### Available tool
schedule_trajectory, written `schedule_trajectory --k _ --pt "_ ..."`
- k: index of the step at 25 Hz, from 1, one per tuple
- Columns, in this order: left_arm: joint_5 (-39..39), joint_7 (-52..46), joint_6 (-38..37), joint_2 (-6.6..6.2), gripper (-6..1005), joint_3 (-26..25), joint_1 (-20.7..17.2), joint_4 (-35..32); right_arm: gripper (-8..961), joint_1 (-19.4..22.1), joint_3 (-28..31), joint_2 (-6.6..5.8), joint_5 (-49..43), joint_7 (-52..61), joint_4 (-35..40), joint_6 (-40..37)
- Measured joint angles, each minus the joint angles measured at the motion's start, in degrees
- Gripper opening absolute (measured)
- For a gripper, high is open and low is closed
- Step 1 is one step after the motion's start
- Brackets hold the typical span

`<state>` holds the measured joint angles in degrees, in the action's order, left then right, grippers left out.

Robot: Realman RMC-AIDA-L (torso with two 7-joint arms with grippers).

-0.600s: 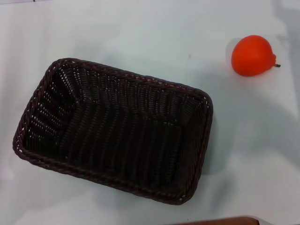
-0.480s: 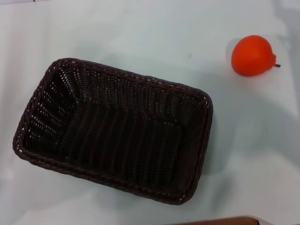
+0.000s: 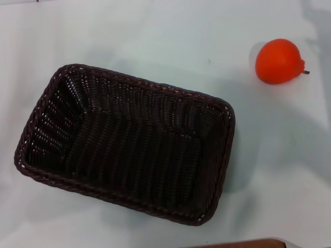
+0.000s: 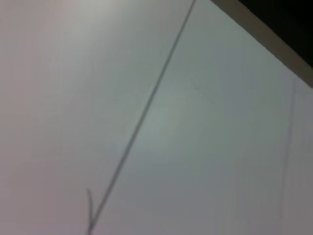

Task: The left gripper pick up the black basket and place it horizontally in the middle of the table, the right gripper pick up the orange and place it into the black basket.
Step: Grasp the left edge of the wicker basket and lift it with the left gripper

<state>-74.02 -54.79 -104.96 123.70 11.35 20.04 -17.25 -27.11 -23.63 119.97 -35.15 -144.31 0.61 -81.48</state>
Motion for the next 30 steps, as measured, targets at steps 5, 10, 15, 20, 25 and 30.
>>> schedule_trajectory --k 5,10,15,20,25,30 --pt "-2.86 -14.48 1.47 -1.61 658 7.36 -0.26 -10.45 795 -0.2 0.0 0.0 0.0 0.0 0.0 0.05" --pt "-12.28 -33.38 1.95 -4.26 657 11.48 0.2 -25.2 795 -0.22 0.08 0.0 0.0 0.02 0.0 0.09" --pt "-28.4 -49.94 2.47 -5.03 666 13.9 1.44 -43.01 795 -0.22 0.75 0.07 0.0 0.06 0.0 0.61" --pt "-45.32 -66.4 0.67 -5.75 669 19.2 4.09 -56.91 794 -0.34 1.38 0.05 0.0 0.09 0.0 1.89" --pt "-56.74 -75.16 -0.01 -4.53 670 25.3 5.7 -66.47 794 -0.68 1.59 0.0 0.0 0.09 0.0 3.34" --pt "-64.58 -81.87 -0.46 -3.69 670 31.36 6.34 -69.97 794 -0.67 2.85 0.07 0.08 0.09 0.0 3.57"
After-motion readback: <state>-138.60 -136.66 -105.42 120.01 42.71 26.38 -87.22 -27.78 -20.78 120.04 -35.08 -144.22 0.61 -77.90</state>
